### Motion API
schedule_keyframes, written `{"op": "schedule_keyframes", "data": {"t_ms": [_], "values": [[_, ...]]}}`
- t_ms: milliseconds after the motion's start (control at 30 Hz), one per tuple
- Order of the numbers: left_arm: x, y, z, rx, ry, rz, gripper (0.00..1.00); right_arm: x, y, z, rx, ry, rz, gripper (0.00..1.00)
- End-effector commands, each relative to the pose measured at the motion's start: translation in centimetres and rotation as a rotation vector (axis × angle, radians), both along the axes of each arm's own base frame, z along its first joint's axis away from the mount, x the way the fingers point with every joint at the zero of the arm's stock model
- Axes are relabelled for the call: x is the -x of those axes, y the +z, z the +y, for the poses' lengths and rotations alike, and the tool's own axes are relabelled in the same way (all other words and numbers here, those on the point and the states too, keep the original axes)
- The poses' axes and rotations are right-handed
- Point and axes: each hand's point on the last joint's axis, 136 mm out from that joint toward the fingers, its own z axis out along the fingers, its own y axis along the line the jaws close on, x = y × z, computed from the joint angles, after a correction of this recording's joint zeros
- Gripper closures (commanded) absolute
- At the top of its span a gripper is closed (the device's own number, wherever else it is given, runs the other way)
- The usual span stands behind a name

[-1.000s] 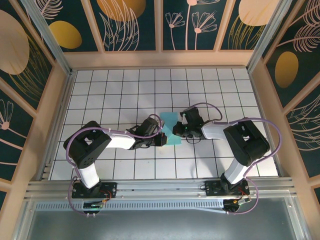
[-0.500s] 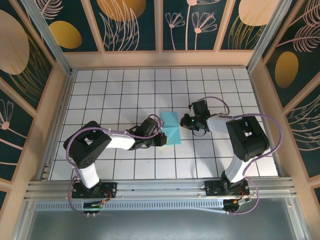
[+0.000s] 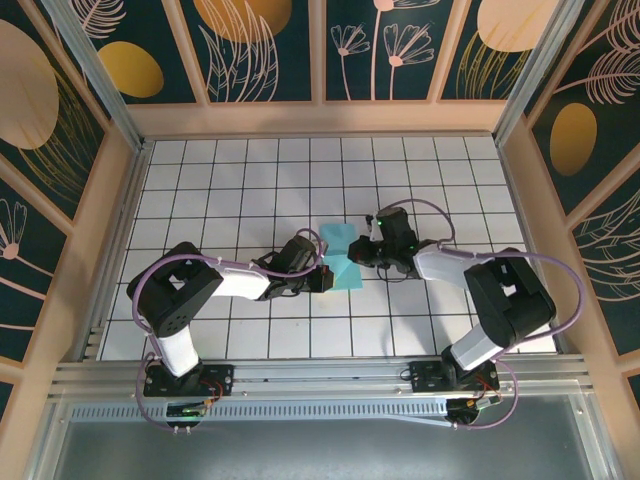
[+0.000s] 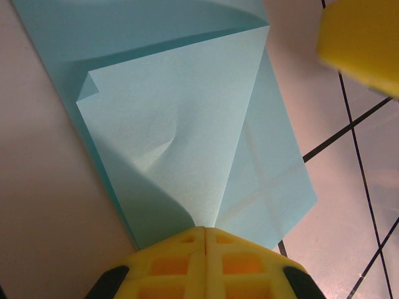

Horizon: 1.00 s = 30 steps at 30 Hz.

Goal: Fold a paper plane with a square sheet of paper (fold left side to right side)
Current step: Fold the triangle a second time at the center of the table.

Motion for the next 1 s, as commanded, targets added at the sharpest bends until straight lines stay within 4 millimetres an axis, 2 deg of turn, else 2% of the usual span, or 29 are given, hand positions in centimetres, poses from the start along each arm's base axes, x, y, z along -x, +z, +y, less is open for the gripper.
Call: {"op": "schedule_keyframes", "data": {"t_ms": [0,100,300,533,733,833,967], "values": [[1.9,-3.8,2.8,-0.134,0.027,0.102,1.00,-0.1,-0.7,1.3,-0.036,0.007,0.025,1.00],[2.0,-3.8,2.8,-0.134,0.026,0.103,1.00,-0.1,-1.6,2.1,-0.023,0.026,0.042,1.00],[1.7,-2.9,2.5,-0.115,0.027,0.090,1.00,0.0,-3.5,1.2,0.046,0.001,0.078,1.00],[0.3,0.7,0.4,-0.028,0.013,0.046,1.00,1.4,-5.9,-0.2,0.110,-0.016,0.157,1.00],[-0.6,3.6,-1.3,0.046,-0.006,0.009,1.00,2.0,-6.4,-0.5,0.114,-0.017,0.174,1.00],[-0.8,4.0,-1.8,0.060,-0.021,0.001,1.00,2.0,-6.5,-0.5,0.110,-0.014,0.174,1.00],[-0.8,3.3,-2.2,0.057,-0.038,0.012,1.00,2.0,-6.5,-0.5,0.106,-0.013,0.174,1.00]]}}
